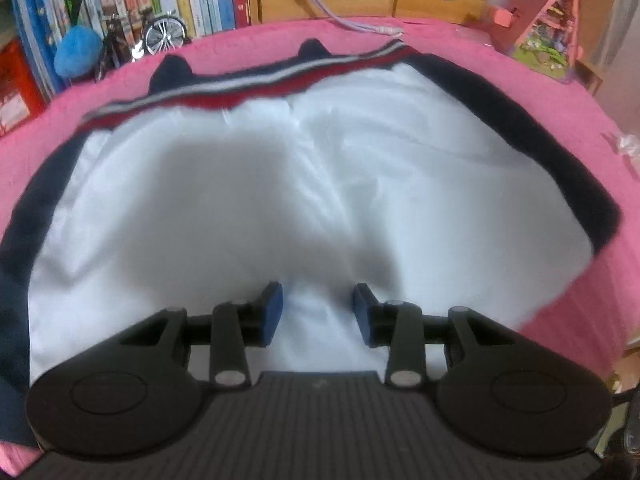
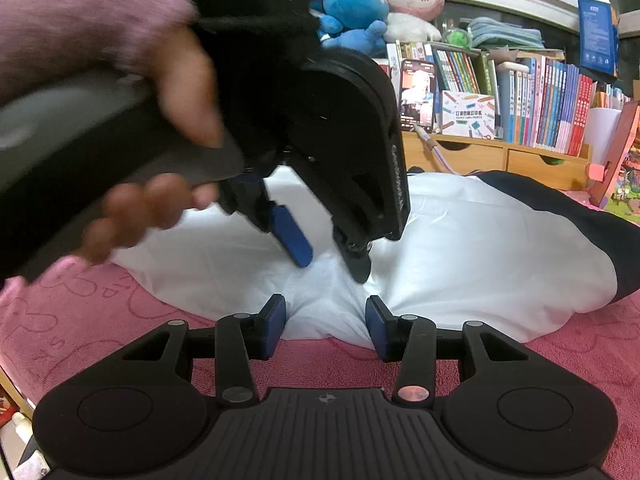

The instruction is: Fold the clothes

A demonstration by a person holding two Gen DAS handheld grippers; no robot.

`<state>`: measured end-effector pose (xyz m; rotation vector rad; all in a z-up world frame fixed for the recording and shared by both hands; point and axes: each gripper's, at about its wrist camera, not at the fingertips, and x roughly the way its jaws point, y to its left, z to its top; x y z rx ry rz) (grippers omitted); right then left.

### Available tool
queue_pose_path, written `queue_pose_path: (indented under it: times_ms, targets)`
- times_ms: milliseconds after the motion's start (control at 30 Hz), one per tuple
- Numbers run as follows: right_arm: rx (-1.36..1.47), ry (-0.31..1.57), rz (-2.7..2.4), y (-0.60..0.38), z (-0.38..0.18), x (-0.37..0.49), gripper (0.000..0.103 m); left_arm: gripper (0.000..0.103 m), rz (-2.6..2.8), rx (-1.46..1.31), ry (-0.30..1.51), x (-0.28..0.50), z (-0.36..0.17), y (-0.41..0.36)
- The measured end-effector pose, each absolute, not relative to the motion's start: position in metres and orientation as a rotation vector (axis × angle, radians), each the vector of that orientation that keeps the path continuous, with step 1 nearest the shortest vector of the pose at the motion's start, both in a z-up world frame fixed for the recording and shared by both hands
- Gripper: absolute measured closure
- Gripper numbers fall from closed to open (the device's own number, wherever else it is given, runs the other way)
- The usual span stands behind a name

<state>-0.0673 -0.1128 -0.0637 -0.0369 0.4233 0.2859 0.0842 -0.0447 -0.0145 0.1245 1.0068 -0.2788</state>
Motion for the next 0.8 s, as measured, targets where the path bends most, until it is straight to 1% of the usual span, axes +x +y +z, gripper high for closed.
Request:
queue_pose_path:
  times_ms: [133,300,400,667,800]
  targets:
    - [-0.036,0.421,0.284,-0.112,-0.063,-0.067,0.058,0.064,-0.235,0.126,0.982,0.117,-0.016,-0.047]
    - [-0.039,0.415,0.285,-0.113,-0.064,-0.066,0.058,0.064,-0.128,0.101,0.93,0.182,-0.021,-0.046]
    - [-0.041,0.412,0.286,-0.112,-0.064,-0.067,0.058,0.062,-0.078,0.041,0.931,0.213,-0.019,-0.048]
    - [-0.042,0.405,0.287,-0.112,-0.066,-0.068,0.058,0.061,-0.088,0.046,0.916,0.217,-0.018,-0.047]
    - [-0.043,0.403,0.29,-0.112,-0.067,-0.069,0.058,0.065,-0.097,0.041,0.906,0.205,-0.006,-0.048]
